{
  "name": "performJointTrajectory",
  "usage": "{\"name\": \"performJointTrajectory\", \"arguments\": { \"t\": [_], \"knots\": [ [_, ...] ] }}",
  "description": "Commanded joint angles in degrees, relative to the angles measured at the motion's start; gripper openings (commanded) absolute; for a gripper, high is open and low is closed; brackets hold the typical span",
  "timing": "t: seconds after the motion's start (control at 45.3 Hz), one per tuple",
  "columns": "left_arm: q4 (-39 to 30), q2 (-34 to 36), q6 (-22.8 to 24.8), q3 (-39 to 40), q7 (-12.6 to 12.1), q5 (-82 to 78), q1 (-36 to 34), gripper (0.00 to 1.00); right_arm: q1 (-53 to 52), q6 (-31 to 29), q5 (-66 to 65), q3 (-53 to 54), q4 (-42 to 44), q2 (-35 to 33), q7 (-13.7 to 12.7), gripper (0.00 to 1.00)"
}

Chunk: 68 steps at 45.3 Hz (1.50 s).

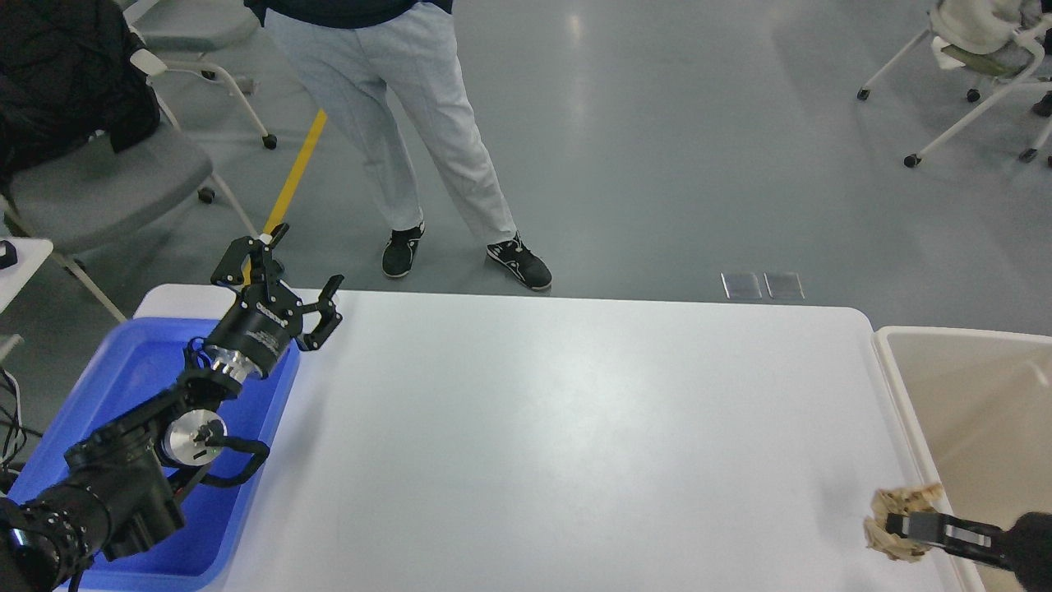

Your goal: Tidy desktop

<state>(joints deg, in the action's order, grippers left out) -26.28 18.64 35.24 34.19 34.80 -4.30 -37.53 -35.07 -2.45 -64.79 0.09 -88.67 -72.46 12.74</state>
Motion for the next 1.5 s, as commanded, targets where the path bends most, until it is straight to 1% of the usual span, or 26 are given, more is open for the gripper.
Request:
{"name": "performJointTrajectory", "arguments": {
  "t": [0.0, 0.066, 0.155, 0.287, 0.376, 0.53, 0.751, 0.906, 1.127, 1.237, 1.347, 1.48],
  "knots": [
    [0.0, 0.0, 0.01, 0.0, -0.08, 0.0, 0.0, 1.0, -10.35, -8.26, 5.28, 0.0, -4.84, -12.87, 1.32, 0.0],
    [0.0, -0.01, 0.01, 0.0, -0.08, 0.0, 0.0, 1.0, -14.57, -13.36, 6.16, 0.0, -4.84, -16.39, 1.32, 0.0],
    [0.0, 0.08, 0.01, 0.0, -0.08, 0.0, 0.0, 1.0, -17.57, -16.44, 6.34, 0.0, -4.84, -19.03, 1.32, 0.0],
    [0.0, -0.01, 0.01, 0.0, -0.08, 0.0, 0.0, 1.0, -19.33, -16.62, 6.78, 0.09, -3.61, -20.27, 1.23, 0.0],
    [0.0, 0.08, 0.01, 0.0, -0.08, 0.0, 0.0, 1.0, -20.21, -16.36, 9.67, 0.18, -1.42, -20.27, 0.88, 0.0],
    [0.0, 0.08, 0.01, 0.0, -0.08, 0.0, 0.0, 1.0, -20.38, -14.87, 17.05, 0.09, 5.6, -18.95, 0.44, 0.0],
    [0.0, 0.08, 0.0, 0.0, -0.08, 0.0, 0.0, 1.0, -19.42, -10.04, 34.53, -2.02, 20.37, -10.52, 0.44, 0.0],
    [0.0, 0.0, 0.01, 0.0, -0.08, 0.0, 0.0, 1.0, -18.1, -1.87, 47.8, -5.36, 29.42, -2.26, 0.35, 0.0],
    [0.0, 0.08, -0.08, 0.0, -0.08, 0.0, 0.0, 1.0, -13.27, 9.74, 63.46, -5.8, 43.57, 12.59, 0.09, 0.0],
    [0.0, 0.08, 0.01, 0.0, -0.08, 0.0, 0.0, 1.0, -11.07, 13.96, 68.64, -5.62, 50.87, 19.8, -1.4, 0.0],
    [0.0, 0.08, 0.01, 0.0, -0.08, 0.0, 0.0, 1.0, -9.23, 16.07, 73.65, -5.36, 56.06, 25.6, -2.11, 0.0],
    [0.0, 0.08, 0.01, -0.09, 0.0, 0.0, 0.0, 1.0, -7.38, 17.66, 79.9, -5.27, 60.81, 32.11, -3.69, 0.0]
  ]
}}
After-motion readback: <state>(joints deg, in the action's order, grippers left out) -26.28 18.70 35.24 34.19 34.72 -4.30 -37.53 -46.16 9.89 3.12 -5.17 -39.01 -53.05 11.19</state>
